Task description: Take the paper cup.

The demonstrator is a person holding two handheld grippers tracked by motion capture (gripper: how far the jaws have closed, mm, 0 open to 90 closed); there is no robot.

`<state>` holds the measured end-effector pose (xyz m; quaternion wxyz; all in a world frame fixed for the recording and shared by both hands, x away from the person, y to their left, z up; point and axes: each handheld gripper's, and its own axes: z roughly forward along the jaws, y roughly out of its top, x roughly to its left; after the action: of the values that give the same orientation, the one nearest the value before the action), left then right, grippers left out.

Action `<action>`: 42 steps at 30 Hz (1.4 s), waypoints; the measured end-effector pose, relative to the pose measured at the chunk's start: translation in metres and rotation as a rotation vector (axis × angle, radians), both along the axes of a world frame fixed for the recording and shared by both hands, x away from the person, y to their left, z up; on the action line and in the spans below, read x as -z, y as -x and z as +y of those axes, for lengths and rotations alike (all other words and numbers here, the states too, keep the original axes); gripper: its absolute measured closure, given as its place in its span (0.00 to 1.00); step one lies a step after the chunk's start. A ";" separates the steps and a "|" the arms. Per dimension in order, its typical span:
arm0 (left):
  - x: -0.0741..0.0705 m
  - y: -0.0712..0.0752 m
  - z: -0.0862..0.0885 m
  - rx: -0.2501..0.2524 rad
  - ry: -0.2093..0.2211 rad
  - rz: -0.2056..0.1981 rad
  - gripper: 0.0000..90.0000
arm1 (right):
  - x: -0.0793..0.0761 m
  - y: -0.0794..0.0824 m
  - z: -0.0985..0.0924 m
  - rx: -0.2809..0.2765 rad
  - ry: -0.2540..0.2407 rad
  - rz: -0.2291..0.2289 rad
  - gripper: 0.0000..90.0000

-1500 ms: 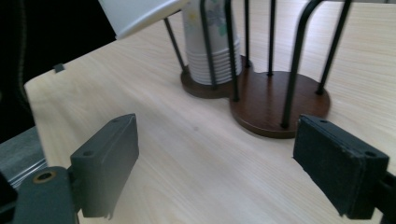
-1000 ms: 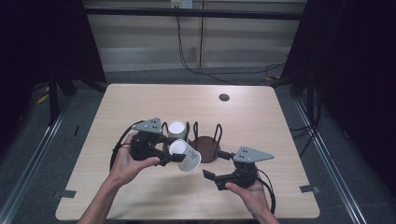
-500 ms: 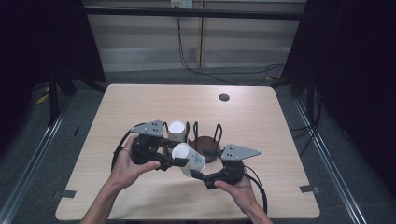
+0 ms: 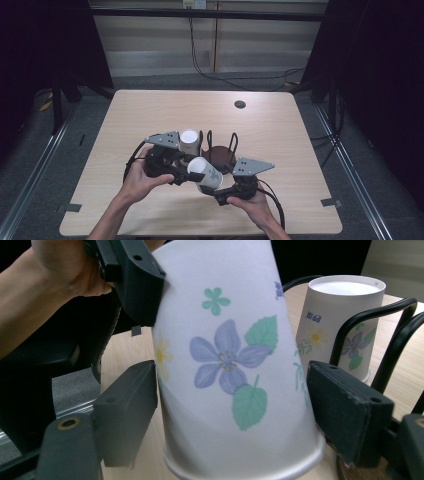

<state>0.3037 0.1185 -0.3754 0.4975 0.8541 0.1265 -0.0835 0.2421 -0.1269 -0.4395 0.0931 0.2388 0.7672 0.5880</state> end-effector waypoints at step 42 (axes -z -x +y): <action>0.006 0.001 0.003 -0.033 -0.058 -0.074 0.19 | 0.001 -0.005 -0.007 -0.022 0.074 0.080 0.36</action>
<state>0.3027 0.1212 -0.3818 0.4783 0.8684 0.1245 -0.0401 0.2468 -0.1338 -0.4408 0.0647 0.2499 0.7940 0.5504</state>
